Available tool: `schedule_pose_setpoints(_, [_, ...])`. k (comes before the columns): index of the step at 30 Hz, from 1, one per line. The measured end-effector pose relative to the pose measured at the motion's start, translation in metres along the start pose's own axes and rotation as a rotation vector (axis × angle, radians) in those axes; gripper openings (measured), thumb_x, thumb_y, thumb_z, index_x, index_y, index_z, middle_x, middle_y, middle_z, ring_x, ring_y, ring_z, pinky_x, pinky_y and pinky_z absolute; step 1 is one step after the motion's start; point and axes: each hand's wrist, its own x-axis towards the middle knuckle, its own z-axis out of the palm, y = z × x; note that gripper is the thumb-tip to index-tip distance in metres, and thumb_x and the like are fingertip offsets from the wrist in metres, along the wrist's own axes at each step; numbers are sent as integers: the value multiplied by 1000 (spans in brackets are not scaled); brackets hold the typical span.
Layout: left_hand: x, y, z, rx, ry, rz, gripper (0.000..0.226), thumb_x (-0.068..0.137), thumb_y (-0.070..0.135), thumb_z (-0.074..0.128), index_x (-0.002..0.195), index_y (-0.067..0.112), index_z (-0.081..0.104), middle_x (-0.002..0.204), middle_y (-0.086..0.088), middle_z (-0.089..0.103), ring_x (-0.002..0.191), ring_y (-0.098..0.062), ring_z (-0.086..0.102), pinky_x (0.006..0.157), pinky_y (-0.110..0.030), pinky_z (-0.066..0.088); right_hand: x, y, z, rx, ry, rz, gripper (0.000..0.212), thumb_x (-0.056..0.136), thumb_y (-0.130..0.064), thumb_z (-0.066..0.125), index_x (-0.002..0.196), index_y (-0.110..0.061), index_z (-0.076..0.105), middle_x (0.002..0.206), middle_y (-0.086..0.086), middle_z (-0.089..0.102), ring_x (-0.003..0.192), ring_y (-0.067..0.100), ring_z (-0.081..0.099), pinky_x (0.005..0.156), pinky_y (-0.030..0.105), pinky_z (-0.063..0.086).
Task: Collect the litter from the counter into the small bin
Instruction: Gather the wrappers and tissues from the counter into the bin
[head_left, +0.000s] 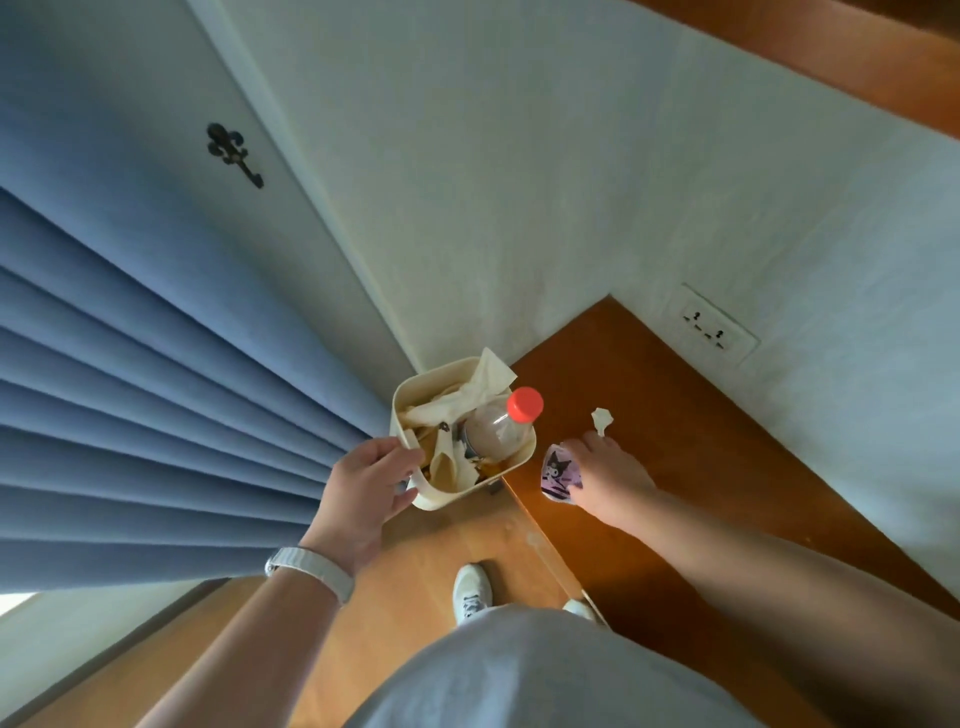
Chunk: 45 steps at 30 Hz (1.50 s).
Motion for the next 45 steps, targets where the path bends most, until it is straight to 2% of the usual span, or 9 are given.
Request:
schedule_pose_setpoints(6, [-2,-3,-6,-22,15,0,19,96,15,68,113,7,72,123,-24,70,122,-36,65,105,-49,55,2,2,-3,39,-19,97,20,96,-25,54,114,-19,58,112,-1,61,92,13,57,71,23,49])
schedule_pose_setpoints(10, [1,1,-3,-14,2,13,18,96,16,69,112,9,73,125,-24,70,122,-36,65,104,-47,56,-9,2,-18,99,28,125,16,97,-30,52,107,-19,59,104,-3,64,85,10,59,67,21,52])
schedule_pose_setpoints(22, [6,23,30,18,-111,59,3,98,21,69,100,19,68,115,-13,72,112,-27,69,87,-32,56,-69,-15,-143,379,807,42,6,85,-12,66,87,-8,62,79,-4,58,64,11,56,45,24,48])
schedule_pose_setpoints(26, [10,30,38,23,-147,80,5,98,19,69,102,16,68,112,-10,73,109,-24,68,98,-39,57,-73,-42,-174,384,917,-56,18,87,-26,58,88,-8,63,79,-7,56,62,10,53,46,20,43])
schedule_pose_setpoints(29, [12,33,42,45,-178,88,23,97,20,70,118,11,69,115,-11,73,113,-25,68,103,-43,57,-68,-62,-193,373,927,-75,10,87,-20,64,87,-10,64,77,-7,58,61,10,54,48,20,45])
schedule_pose_setpoints(32, [14,34,44,75,-213,112,25,95,22,71,118,12,70,116,-11,73,115,-26,67,102,-42,57,-59,-75,-218,437,817,51,7,88,-22,62,89,-14,63,73,-10,58,60,7,54,49,23,43])
schedule_pose_setpoints(37, [11,33,45,111,-258,150,33,89,23,76,118,9,71,112,-14,73,114,-28,68,101,-44,58,-30,-80,-235,460,307,232,10,86,-28,64,93,-22,59,83,-2,65,66,18,65,59,37,55])
schedule_pose_setpoints(41, [9,32,44,130,-280,158,29,91,19,74,118,10,70,110,-13,74,111,-26,70,101,-43,58,-7,-79,-232,414,181,262,14,84,-22,65,97,-20,60,91,-3,61,69,15,61,55,28,47])
schedule_pose_setpoints(45, [9,31,40,130,-301,150,23,93,18,73,115,13,70,107,-10,76,110,-26,71,102,-43,57,8,-82,-226,338,121,268,6,86,-17,63,92,-20,61,91,-3,62,77,15,62,62,29,52])
